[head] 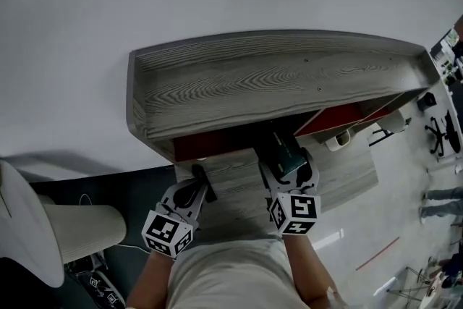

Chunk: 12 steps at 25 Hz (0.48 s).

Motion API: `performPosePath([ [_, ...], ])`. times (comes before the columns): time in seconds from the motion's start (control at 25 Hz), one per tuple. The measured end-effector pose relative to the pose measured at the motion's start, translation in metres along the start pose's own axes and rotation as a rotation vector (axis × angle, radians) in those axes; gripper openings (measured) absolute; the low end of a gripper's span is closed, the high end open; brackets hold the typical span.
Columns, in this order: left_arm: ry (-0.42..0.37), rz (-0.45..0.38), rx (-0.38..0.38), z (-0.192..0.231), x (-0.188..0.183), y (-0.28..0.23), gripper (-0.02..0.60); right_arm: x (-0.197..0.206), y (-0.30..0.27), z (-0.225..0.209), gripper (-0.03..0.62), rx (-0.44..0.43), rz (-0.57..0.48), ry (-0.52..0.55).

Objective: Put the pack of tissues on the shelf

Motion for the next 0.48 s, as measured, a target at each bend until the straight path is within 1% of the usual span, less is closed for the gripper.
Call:
performPosePath([
  [0.12, 0.002, 0.008, 0.018, 0.005, 0.004, 0.001, 0.014, 0.002, -0.003, -0.002, 0.479, 0.091, 0.001, 0.006],
  [0.2, 0.005, 0.013, 0.030, 0.008, 0.006, 0.003, 0.014, 0.003, -0.006, -0.002, 0.480, 0.134, 0.004, -0.001],
  [0.48, 0.003, 0.026, 0.058, 0.015, 0.017, 0.015, 0.014, 0.001, -0.023, -0.002, 0.482, 0.188, -0.010, -0.022],
])
Point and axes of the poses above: the fingertips, and each gripper's own axes: y backward along the fingers, z to its left, x out of its underside, the point moved 4 cm from there along y, backward along the fingers, and after that the axes turned 13 degrees about -x, right-handed, at the moved point
